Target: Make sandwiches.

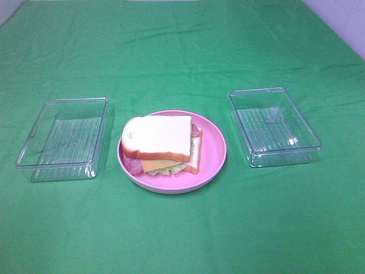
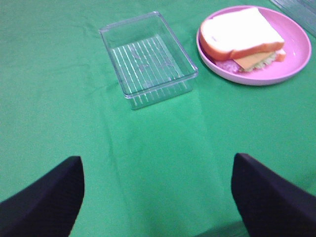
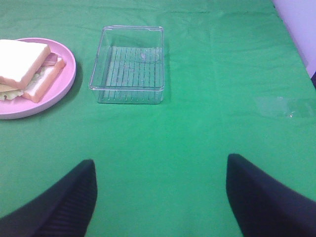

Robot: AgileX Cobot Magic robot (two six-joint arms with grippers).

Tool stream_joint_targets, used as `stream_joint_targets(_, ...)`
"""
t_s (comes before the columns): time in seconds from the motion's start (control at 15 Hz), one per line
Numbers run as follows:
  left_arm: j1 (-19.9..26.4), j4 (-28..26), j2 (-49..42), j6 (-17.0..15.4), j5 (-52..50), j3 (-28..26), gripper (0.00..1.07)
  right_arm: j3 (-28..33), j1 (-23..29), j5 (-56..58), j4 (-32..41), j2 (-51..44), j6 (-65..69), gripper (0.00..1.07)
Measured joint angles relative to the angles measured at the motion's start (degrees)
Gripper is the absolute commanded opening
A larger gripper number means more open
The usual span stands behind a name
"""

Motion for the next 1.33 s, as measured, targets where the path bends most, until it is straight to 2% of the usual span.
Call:
stream_joint_targets(0.27, 1.60, 0.00, -4.87, 0.00, 0.17, 0.11, 0.78, 0.00, 0.00, 0.00, 0.00, 0.00, 0.00, 0.71)
stream_joint_targets(1.33, 1.60, 0.00, -4.87, -0.34, 0.17, 0.17, 0.78, 0.00, 0.00, 0.00, 0.00, 0.00, 0.00, 0.71)
